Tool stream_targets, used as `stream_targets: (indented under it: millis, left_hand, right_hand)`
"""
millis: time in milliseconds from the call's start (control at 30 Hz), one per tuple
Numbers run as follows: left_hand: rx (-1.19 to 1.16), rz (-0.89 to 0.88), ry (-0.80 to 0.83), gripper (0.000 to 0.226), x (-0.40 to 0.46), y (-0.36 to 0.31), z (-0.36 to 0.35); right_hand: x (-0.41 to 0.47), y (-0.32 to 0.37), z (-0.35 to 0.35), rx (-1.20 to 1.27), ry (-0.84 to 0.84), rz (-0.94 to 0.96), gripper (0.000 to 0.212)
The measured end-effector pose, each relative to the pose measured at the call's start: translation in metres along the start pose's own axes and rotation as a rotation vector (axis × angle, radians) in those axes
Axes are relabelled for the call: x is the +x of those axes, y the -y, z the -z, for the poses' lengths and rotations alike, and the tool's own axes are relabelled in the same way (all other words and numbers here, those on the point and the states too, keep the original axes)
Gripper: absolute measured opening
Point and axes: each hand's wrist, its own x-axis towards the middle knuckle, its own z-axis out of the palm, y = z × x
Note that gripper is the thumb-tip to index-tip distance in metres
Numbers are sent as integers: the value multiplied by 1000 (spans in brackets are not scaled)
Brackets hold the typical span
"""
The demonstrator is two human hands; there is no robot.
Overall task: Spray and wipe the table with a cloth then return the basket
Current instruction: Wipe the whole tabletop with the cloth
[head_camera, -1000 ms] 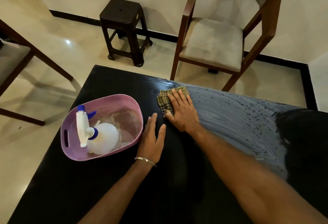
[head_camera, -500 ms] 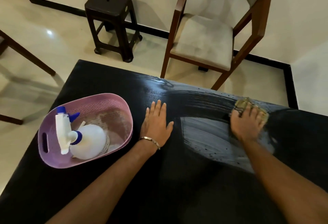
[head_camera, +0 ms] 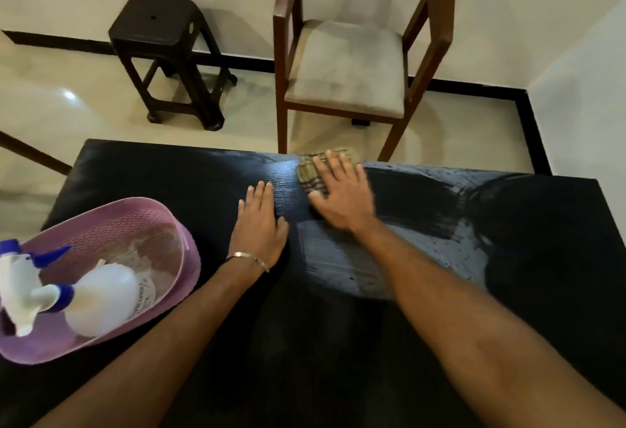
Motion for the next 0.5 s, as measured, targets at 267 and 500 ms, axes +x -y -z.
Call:
stream_targets:
  millis: [267,500]
  left_hand:
    - [-27,-109,15,70,20,-44,-23]
    - [-15,-36,-5,68,21,-11,-2]
  right_hand:
    - [-106,-250,35,5,-149,-632,84]
    - [-78,-215,30,46,-140,-820,65]
